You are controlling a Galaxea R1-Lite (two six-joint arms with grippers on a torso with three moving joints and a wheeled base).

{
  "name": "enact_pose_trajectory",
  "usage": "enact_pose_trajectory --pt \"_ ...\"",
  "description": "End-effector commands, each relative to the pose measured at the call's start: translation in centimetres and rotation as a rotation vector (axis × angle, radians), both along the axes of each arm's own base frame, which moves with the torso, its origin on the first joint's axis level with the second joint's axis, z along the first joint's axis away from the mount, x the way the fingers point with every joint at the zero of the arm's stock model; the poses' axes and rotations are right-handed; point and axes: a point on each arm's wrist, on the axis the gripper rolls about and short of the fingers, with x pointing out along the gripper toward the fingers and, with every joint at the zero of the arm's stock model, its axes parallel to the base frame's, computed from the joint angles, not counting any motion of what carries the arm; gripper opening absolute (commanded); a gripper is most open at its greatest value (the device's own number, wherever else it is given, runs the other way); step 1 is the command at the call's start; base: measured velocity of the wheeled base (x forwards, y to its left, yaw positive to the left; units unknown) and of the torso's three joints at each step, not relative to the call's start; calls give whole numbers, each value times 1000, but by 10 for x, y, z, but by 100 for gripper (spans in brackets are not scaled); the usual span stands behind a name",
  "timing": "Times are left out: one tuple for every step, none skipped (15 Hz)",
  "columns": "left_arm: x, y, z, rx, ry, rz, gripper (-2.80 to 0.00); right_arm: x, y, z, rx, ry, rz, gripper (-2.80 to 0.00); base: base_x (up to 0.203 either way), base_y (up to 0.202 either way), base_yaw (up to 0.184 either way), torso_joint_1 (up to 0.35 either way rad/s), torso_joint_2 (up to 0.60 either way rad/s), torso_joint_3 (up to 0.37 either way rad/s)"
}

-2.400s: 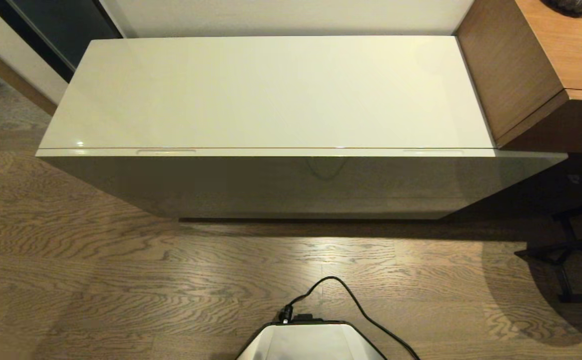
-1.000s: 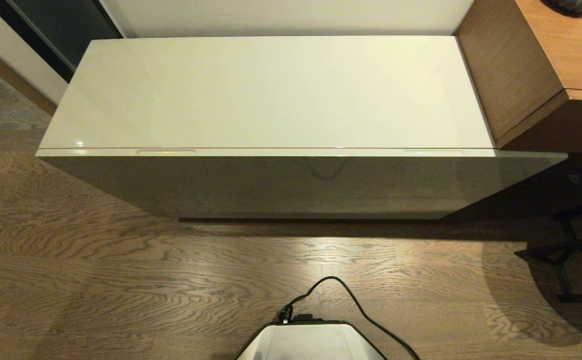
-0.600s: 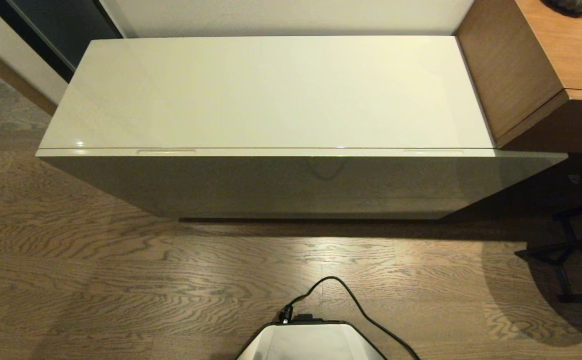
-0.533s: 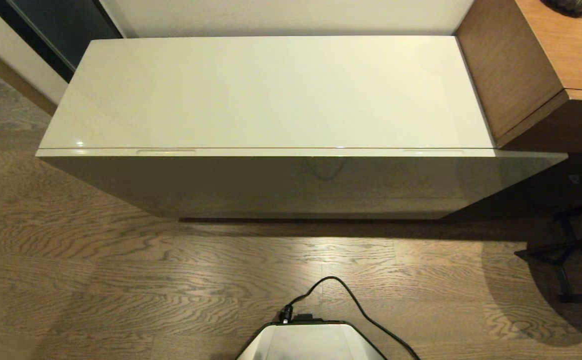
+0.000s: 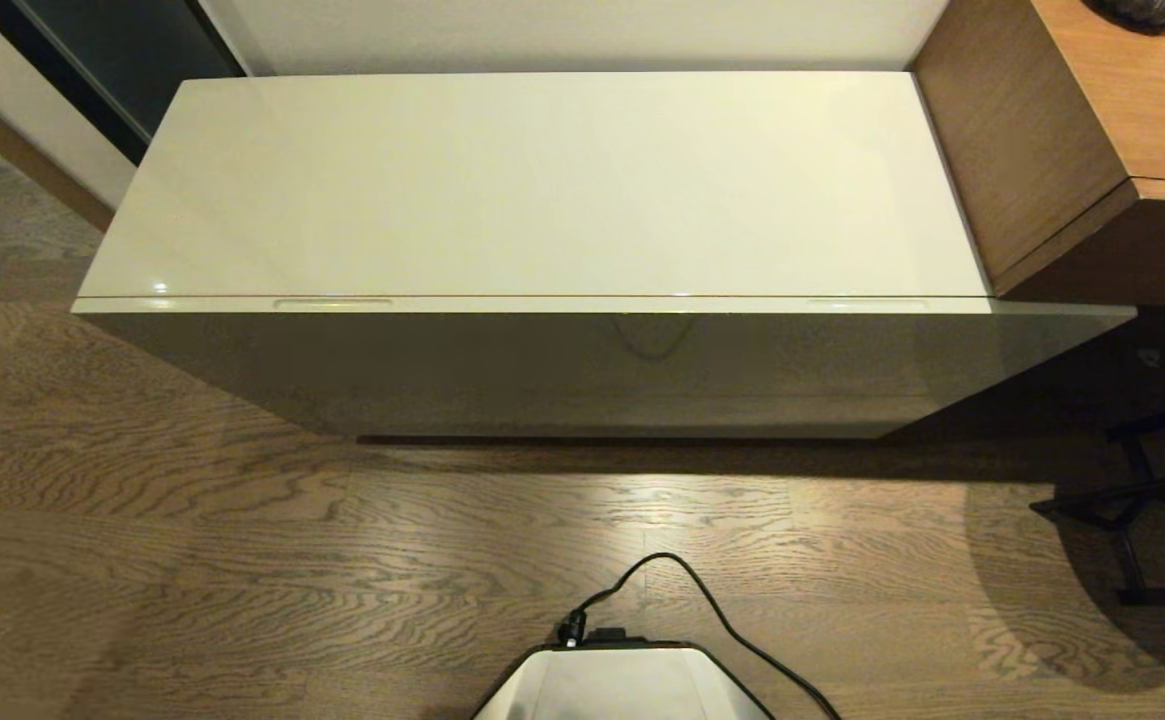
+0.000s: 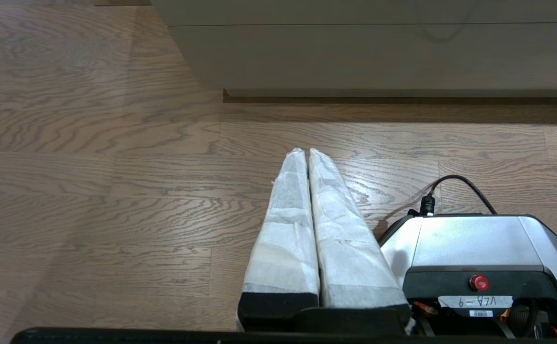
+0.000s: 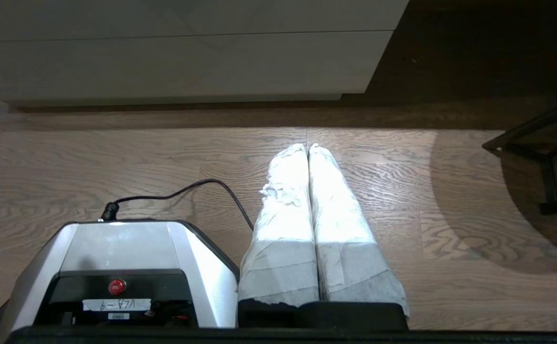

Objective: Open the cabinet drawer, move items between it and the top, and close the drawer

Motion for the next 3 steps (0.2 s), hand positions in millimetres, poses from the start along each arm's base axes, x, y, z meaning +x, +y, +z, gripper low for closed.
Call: enact_pose_trajectory --pt "0 0 0 0 1 0 -280 -1 0 -1 1 -16 0 -280 0 0 0 0 0 0" --pt "0 0 0 0 1 0 -280 -1 0 -1 1 -16 0 -280 0 0 0 0 0 0" --pt "0 0 0 0 1 0 -280 -1 0 -1 1 -16 0 -280 0 0 0 0 0 0"
